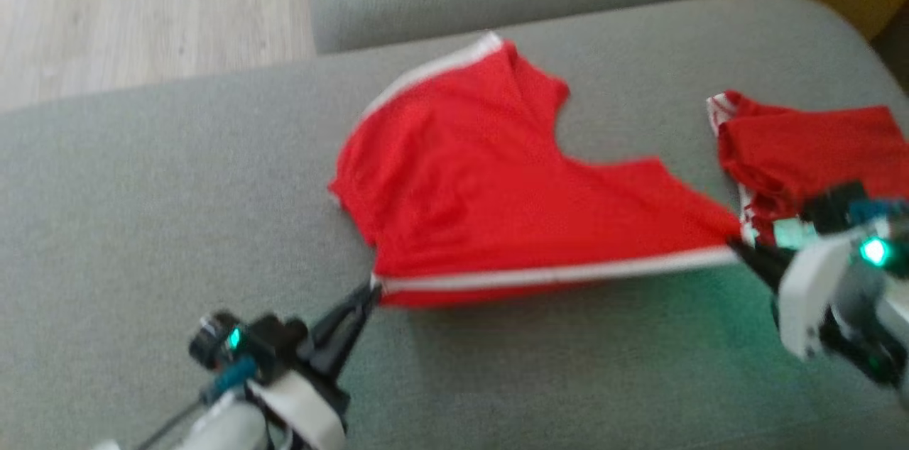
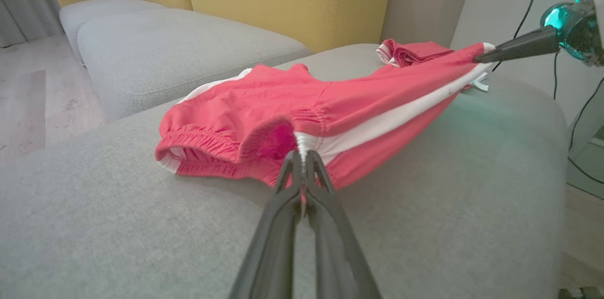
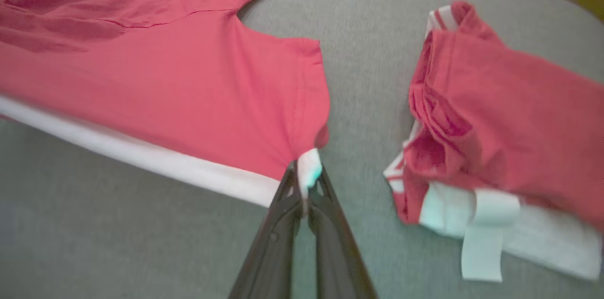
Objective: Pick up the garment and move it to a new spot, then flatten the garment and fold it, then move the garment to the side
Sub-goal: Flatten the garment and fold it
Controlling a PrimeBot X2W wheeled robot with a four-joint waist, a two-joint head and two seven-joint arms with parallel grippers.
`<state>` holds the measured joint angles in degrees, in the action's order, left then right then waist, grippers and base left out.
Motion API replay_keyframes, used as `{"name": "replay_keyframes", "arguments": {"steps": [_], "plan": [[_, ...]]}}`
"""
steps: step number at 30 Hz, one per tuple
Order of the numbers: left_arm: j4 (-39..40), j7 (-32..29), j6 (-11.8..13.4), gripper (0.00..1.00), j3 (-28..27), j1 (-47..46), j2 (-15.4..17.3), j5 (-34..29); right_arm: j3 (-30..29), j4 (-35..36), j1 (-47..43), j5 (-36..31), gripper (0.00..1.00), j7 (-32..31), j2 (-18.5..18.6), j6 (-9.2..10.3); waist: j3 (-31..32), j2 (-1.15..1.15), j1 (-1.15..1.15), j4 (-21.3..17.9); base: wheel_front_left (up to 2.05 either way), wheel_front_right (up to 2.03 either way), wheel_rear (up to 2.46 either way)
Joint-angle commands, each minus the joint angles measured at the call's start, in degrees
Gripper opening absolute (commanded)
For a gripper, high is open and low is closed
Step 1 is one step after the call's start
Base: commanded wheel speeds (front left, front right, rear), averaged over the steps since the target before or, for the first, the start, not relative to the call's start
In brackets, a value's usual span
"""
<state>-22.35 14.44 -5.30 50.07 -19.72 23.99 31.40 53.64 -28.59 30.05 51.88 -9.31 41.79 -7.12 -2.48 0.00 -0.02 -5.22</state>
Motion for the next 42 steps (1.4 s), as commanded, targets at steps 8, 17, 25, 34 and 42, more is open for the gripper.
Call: {"name": "replay_keyframes", "arguments": {"steps": [8,17,25,34,42], "plan": [[9.2,-1.5,3.8,0.0,-1.8,3.6,4.2,1.4,-4.9,6.8,-5.7,1.2,0.0,0.1,8.3,-0.36,2.5,0.0,0.02,-0.9,0.0,0.0,0.0],[11.9,-2.8,5.3,0.0,-3.7,-0.8,4.1,1.4,-11.6,8.0,-2.5,-6.4,0.0,-1.4,4.9,-0.36,-1.0,0.0,0.02,1.9,0.0,0.0,0.0],[10.5,-4.6,4.9,0.0,-4.1,-6.2,2.8,1.1,-14.1,5.9,4.6,-10.7,0.0,-4.2,1.3,-0.36,-5.6,0.0,0.02,5.4,0.0,0.0,0.0],[5.1,-8.0,3.6,0.0,-3.0,-15.4,-1.2,-0.3,-11.8,-1.3,19.6,-14.8,0.0,-8.5,-2.2,-0.36,-13.3,0.0,0.02,10.7,0.0,0.0,0.0],[-2.6,-6.8,1.5,0.0,-2.3,-22.8,-6.4,-0.5,-6.0,-9.2,31.4,-15.7,0.0,-10.3,-2.6,-0.36,-18.5,0.0,0.02,15.6,0.0,0.0,0.0]]}}
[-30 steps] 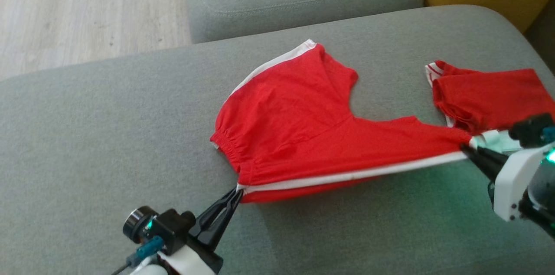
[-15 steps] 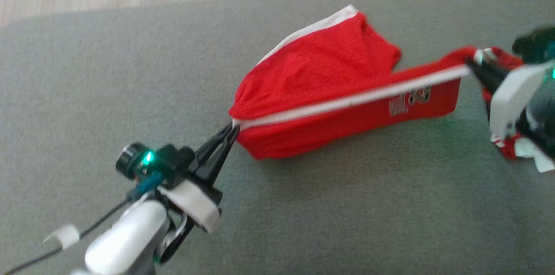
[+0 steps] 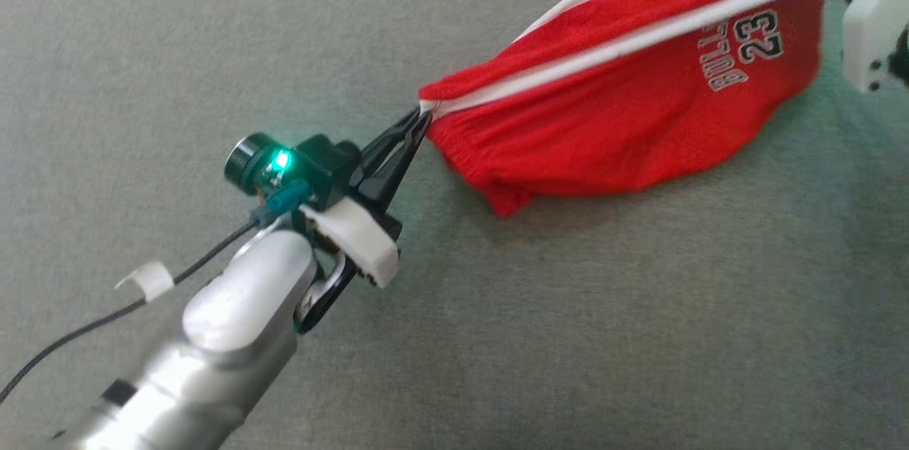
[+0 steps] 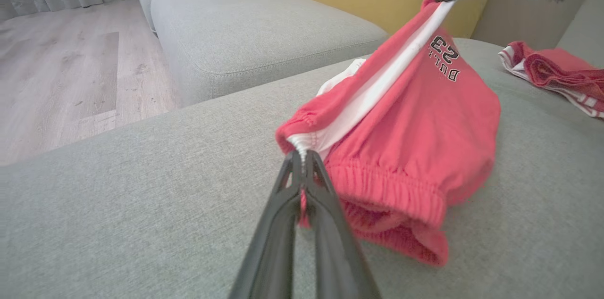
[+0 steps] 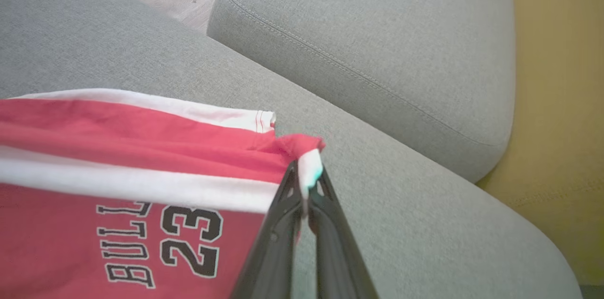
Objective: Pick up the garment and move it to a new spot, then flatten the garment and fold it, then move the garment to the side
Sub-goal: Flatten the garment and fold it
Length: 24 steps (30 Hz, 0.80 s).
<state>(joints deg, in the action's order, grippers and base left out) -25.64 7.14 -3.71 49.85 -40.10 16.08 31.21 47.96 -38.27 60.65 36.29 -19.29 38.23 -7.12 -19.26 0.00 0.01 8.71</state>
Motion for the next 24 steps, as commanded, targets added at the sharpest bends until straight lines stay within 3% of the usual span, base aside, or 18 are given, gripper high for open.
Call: {"name": "replay_keyframes", "arguments": {"steps": [1,15,16,17,18,24], "plan": [[-0.2,0.7,-0.3,0.0,-2.0,-3.0,1.0,-0.3,0.6,-0.2,1.8,-0.1,0.0,-0.4,0.9,-0.36,-2.1,0.0,-0.01,2.0,0.0,0.0,0.0],[-11.9,4.9,-2.4,0.0,-0.8,-10.2,-5.0,0.2,10.1,-7.4,10.5,3.2,0.0,0.8,0.0,-0.36,-6.7,0.0,-0.01,4.5,0.0,0.0,0.0],[-12.7,5.0,-2.5,0.0,-0.8,-10.5,-5.1,0.2,10.5,-7.9,11.0,3.4,0.93,1.3,-0.2,-0.36,-6.9,0.0,-0.01,4.4,0.0,0.0,0.0],[-13.4,5.3,-2.6,0.34,-0.8,-10.7,-5.3,0.3,10.9,-8.7,11.4,3.4,1.0,1.6,-0.4,-0.36,-7.0,0.0,-0.01,4.4,0.0,0.0,0.0],[-14.1,5.5,-2.6,1.0,-0.8,-10.8,-5.4,0.3,11.4,-9.3,11.7,3.5,1.0,1.8,-0.7,-0.36,-7.1,0.0,-0.01,4.3,0.0,0.0,0.0],[-17.2,6.5,-2.7,1.0,-1.3,-10.6,-5.3,0.7,12.0,-12.0,11.7,6.4,1.0,4.9,-2.7,-0.36,-5.6,0.0,-0.01,2.7,0.0,0.0,0.0]]}}
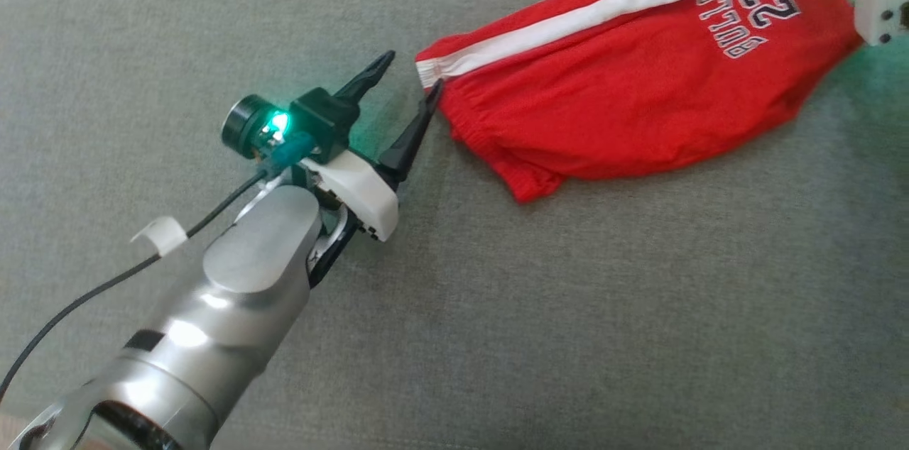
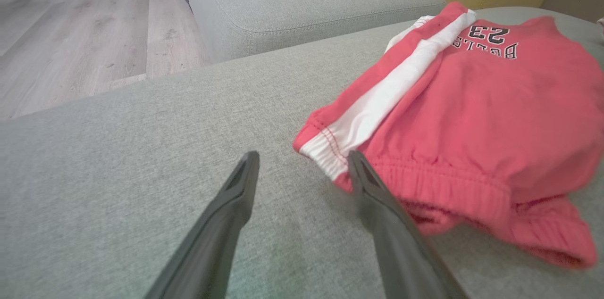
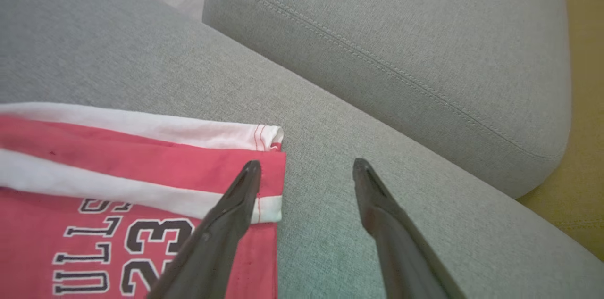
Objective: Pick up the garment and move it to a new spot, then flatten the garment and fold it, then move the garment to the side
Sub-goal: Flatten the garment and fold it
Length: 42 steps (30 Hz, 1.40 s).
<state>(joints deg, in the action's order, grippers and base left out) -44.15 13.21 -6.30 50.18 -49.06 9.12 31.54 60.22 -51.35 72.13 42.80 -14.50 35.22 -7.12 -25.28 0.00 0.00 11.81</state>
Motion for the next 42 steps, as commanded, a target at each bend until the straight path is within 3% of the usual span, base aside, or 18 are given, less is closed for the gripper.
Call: {"name": "replay_keyframes", "arguments": {"steps": [1,12,17,21,24,30,36,41,42], "plan": [[0.8,0.6,-0.1,1.0,-1.8,-1.4,1.8,0.6,-0.3,0.5,0.1,0.4,1.0,0.9,0.1,-0.36,0.8,0.0,0.0,-0.7,0.0,0.0,0.0],[1.8,1.7,2.1,1.0,-6.9,2.2,4.4,2.7,-2.4,-0.7,-5.0,5.5,1.0,17.4,-1.2,-0.36,8.1,0.0,0.0,-5.7,0.0,0.0,0.0],[9.9,1.8,4.8,1.0,-13.0,6.3,6.2,2.9,-4.8,0.3,-9.1,7.3,1.0,26.3,-2.3,-0.36,11.5,0.0,0.0,-8.0,0.0,0.0,0.0],[17.1,1.8,6.9,1.0,-18.6,11.5,7.0,2.4,-7.9,1.2,-13.5,7.3,1.0,29.1,-3.4,-0.36,14.3,0.0,0.0,-9.6,0.0,0.0,0.0],[22.0,1.8,7.7,1.0,-22.3,16.1,7.1,1.8,-13.3,3.4,-17.5,6.6,1.0,29.4,-4.6,-0.36,16.3,0.0,0.0,-11.0,0.0,0.0,0.0],[27.8,1.8,7.7,1.0,-27.8,25.0,5.9,-0.4,-27.8,11.5,-30.4,-2.6,1.0,29.5,-7.9,-0.36,19.1,0.0,0.0,-13.3,0.0,0.0,0.0],[29.2,1.8,6.6,1.0,-31.3,32.1,3.0,-2.5,-40.5,17.2,-43.7,-12.0,1.0,29.5,-15.3,-0.36,21.2,0.0,0.0,-14.9,0.0,0.0,0.0],[29.7,1.8,5.2,1.0,-34.4,37.9,-0.1,-4.6,-47.6,21.1,-52.5,-17.9,1.0,29.5,-22.4,-0.36,22.9,0.0,0.0,-15.9,0.0,0.0,0.0],[29.7,1.8,5.2,1.0,-34.4,37.9,-0.1,-4.6,-47.6,21.1,-52.5,-17.9,1.0,29.5,-22.4,-0.36,22.9,0.0,0.0,-15.9,0.0,0.0,0.0]]}}
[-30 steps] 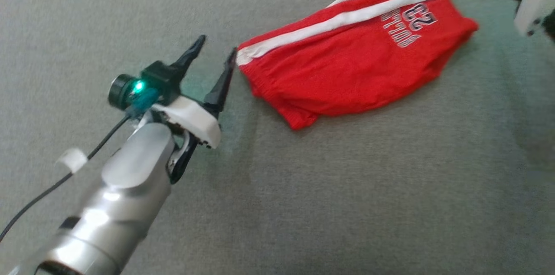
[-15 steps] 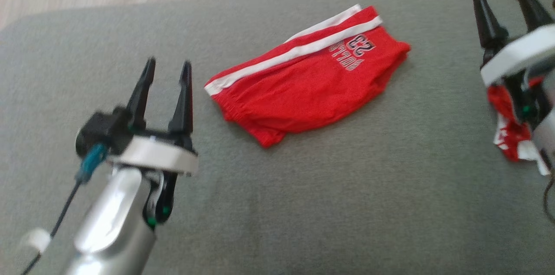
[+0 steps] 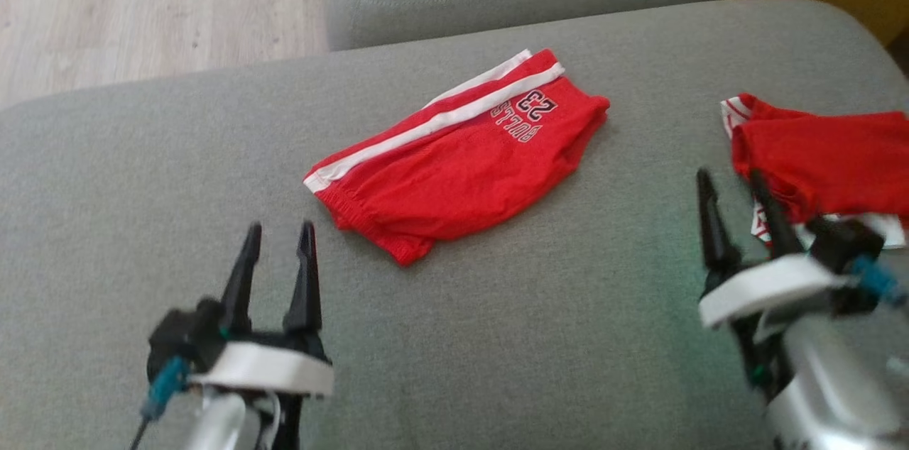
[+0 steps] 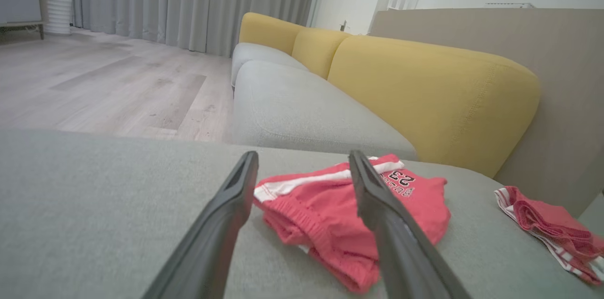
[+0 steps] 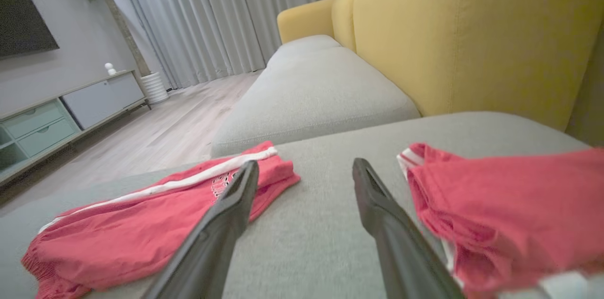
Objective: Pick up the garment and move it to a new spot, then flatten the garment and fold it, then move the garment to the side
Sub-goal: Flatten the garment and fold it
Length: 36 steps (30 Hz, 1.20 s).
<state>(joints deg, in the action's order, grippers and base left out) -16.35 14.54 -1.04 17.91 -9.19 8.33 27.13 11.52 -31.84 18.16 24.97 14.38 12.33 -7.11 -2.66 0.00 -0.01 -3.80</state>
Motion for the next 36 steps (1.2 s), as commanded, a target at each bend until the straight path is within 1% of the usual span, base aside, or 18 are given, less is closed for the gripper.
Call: {"name": "replay_keyframes", "arguments": {"steps": [1,2,3,7,13,17,22,23,25,29,33,36], "plan": [[1.9,0.5,-0.6,1.0,-3.5,0.0,-0.6,-1.0,-0.7,3.0,-1.4,-1.8,1.0,0.6,-2.2,-0.37,0.6,0.0,0.01,-0.5,0.0,0.0,0.0],[2.0,0.5,-1.1,1.0,-4.1,0.7,-1.2,-1.3,-1.7,3.5,-2.6,-2.5,1.0,0.6,-3.4,-0.37,0.7,0.0,0.01,-0.6,0.0,0.0,0.0],[2.0,0.5,-1.1,1.0,-4.1,0.7,-1.2,-1.3,-1.7,3.5,-2.6,-2.5,1.0,0.6,-3.4,-0.37,0.7,0.0,0.01,-0.6,0.0,0.0,0.0],[2.0,0.5,-2.4,1.0,-6.3,2.1,-2.8,-2.7,-4.4,4.9,-5.7,-5.0,1.0,0.6,-6.4,-0.37,1.0,0.0,0.01,-0.7,0.0,0.0,0.0],[1.5,0.5,-4.0,1.0,-7.7,1.3,-4.0,-5.0,-5.6,6.1,-6.0,-6.8,1.0,0.5,-7.8,-0.37,0.0,0.0,0.01,0.1,0.0,0.0,0.0],[1.0,0.5,-4.8,1.0,-7.7,0.0,-4.4,-6.2,-5.7,6.5,-3.7,-6.4,1.0,-1.1,-8.0,-0.37,-2.5,0.0,0.01,2.1,0.0,0.0,0.0],[0.1,0.5,-5.4,1.0,-7.1,-2.4,-4.9,-6.6,-8.0,5.3,0.7,-2.7,1.0,-5.2,-8.3,-0.37,-6.3,0.0,0.01,5.9,0.0,0.0,0.0],[-0.3,0.5,-5.6,1.0,-6.9,-3.2,-5.1,-6.7,-9.8,3.8,3.0,0.6,1.0,-7.3,-8.6,-0.37,-7.8,0.0,0.01,7.5,0.0,0.0,0.0],[-0.7,0.5,-5.8,1.0,-6.6,-3.9,-5.2,-6.7,-12.2,1.7,5.4,4.2,1.0,-9.3,-9.0,-0.37,-9.0,0.0,0.01,9.0,0.0,0.0,0.0],[-1.5,0.5,-6.0,1.0,-5.9,-5.1,-5.4,-6.7,-16.5,-3.7,10.7,9.7,1.0,-13.0,-9.3,-0.37,-10.9,0.0,0.01,12.1,0.0,0.0,0.0],[-2.6,0.5,-6.1,1.0,-4.5,-6.1,-5.4,-7.6,-20.9,-10.8,15.9,12.1,1.0,-16.0,-9.4,-0.37,-12.0,0.0,0.01,14.7,0.0,0.0,0.0],[-2.8,0.5,-6.2,1.0,-3.6,-6.4,-5.4,-6.9,-24.3,-17.1,19.5,12.5,1.0,-17.9,-9.4,-0.37,-11.9,0.0,0.01,16.1,0.0,0.0,0.0]]}}
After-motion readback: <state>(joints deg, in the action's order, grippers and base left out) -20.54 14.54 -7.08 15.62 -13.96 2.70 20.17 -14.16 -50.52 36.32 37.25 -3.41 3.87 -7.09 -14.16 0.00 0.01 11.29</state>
